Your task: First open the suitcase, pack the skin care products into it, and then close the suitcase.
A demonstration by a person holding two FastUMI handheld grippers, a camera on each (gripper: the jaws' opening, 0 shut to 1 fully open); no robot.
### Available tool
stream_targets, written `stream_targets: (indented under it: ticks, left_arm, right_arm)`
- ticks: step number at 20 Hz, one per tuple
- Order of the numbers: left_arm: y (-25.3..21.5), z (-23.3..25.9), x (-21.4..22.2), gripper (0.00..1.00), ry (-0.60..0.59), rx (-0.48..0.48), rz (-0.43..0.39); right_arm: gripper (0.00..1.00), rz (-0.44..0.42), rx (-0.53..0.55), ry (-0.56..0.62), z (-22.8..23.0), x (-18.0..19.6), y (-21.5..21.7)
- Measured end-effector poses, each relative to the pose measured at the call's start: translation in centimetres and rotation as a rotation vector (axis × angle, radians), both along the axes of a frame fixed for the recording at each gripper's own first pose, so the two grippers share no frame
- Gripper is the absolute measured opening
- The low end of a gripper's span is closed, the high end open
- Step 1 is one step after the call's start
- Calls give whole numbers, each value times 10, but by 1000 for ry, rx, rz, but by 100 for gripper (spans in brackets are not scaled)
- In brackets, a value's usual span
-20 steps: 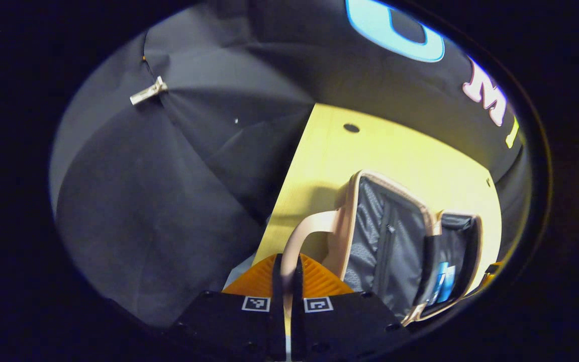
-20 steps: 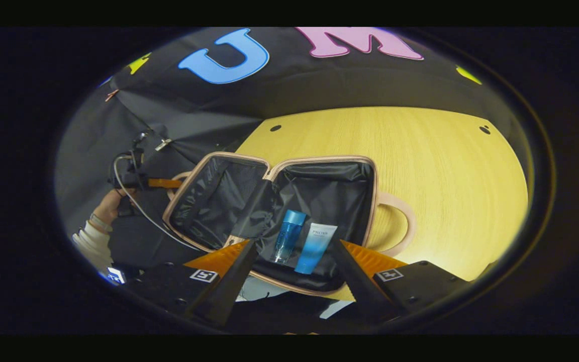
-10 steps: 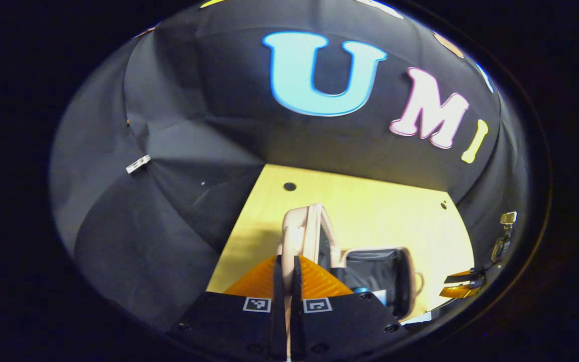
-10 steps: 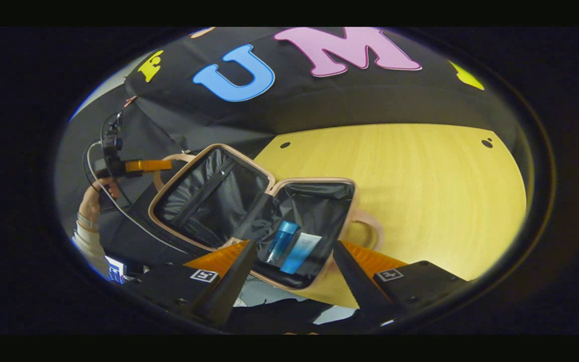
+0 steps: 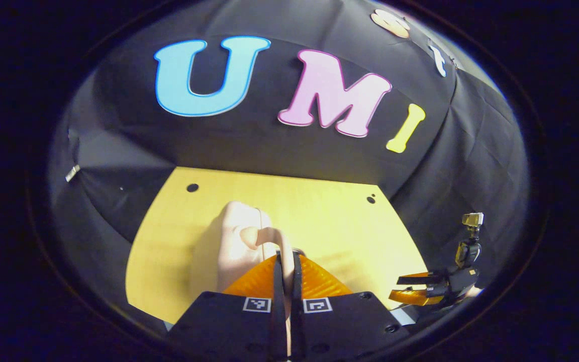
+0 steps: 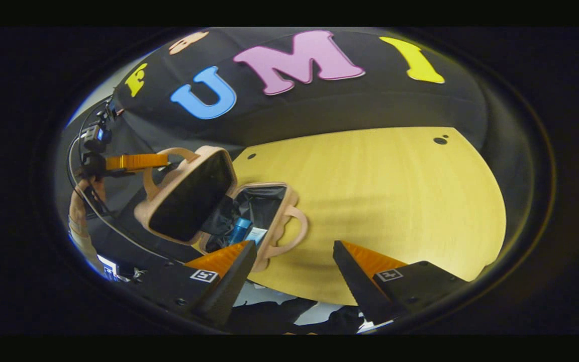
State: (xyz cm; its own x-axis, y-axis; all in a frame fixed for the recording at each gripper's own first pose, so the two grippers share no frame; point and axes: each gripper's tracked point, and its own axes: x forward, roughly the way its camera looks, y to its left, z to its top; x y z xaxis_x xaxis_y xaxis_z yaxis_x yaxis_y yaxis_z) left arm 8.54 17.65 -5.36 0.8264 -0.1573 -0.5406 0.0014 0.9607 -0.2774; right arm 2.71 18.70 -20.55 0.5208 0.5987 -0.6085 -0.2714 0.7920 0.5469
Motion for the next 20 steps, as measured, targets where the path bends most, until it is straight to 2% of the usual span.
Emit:
stream_targets:
  ticks: [5, 9, 14, 18, 19, 20]
  left_arm:
    - [-91, -98, 27, 9, 145, -25, -121]
    - [-121, -166, 38, 10, 276, -19, -131]
    - [-137, -198, 42, 16, 308, 64, -157]
    - [-136, -200, 41, 24, 308, 150, -185]
    - [-132, -198, 40, 44, 303, 194, -185]
    - [-128, -195, 40, 38, 290, 237, -187]
  right_arm:
    - [97, -37, -26, -2, -4, -8, -40]
    - [97, -82, -40, 13, -16, -14, -63]
    - [97, -98, -80, 20, -29, -22, -73]
    - [97, -98, -82, 25, -31, -21, -71]
    - [97, -96, -84, 23, -31, -19, -69]
    - [97, -93, -87, 18, -30, -18, -66]
